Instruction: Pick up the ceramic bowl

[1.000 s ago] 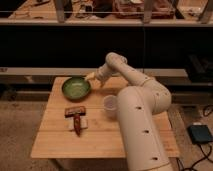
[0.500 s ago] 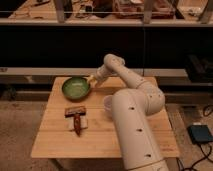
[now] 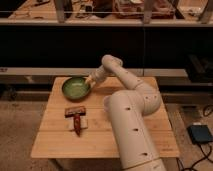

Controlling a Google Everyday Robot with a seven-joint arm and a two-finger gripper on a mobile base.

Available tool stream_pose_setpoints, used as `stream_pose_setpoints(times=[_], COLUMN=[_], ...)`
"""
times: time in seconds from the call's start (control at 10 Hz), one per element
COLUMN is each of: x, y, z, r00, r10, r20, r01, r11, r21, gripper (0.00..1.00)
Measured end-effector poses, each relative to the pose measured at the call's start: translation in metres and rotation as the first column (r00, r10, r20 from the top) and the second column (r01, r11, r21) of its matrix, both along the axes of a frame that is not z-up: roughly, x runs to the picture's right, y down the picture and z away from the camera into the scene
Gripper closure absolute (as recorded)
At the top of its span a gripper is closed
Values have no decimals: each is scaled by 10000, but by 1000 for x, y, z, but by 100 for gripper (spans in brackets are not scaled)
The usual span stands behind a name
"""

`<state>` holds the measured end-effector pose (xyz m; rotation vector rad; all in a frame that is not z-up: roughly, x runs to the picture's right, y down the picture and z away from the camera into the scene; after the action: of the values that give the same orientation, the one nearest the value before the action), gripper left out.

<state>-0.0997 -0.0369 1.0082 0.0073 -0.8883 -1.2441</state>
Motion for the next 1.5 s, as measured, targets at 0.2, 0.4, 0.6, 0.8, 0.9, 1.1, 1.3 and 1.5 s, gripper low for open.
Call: stream_pose_setpoints(times=[0.2, 0.4, 0.6, 0.8, 0.9, 1.1, 1.3, 1.5], x=[-6, -9, -11, -13, -14, -18, -21, -23], y=[6, 11, 17, 22, 23, 18, 6, -13], z=[3, 6, 9, 11, 11, 7, -5, -29], r00=[9999, 9999, 9998, 9995, 9994, 9984, 9970, 9937], r10=[-36, -39, 9, 95, 123, 299, 378, 264], r20=[94, 151, 218, 301, 327, 477, 668, 1089], r01=[37, 43, 1, -77, -101, -263, -333, -214], r11=[9999, 9996, 9990, 9981, 9978, 9969, 9972, 9987], r21=[-134, -262, -436, -607, -651, -736, -671, -460], gripper=[49, 50, 66, 84, 85, 85, 85, 85])
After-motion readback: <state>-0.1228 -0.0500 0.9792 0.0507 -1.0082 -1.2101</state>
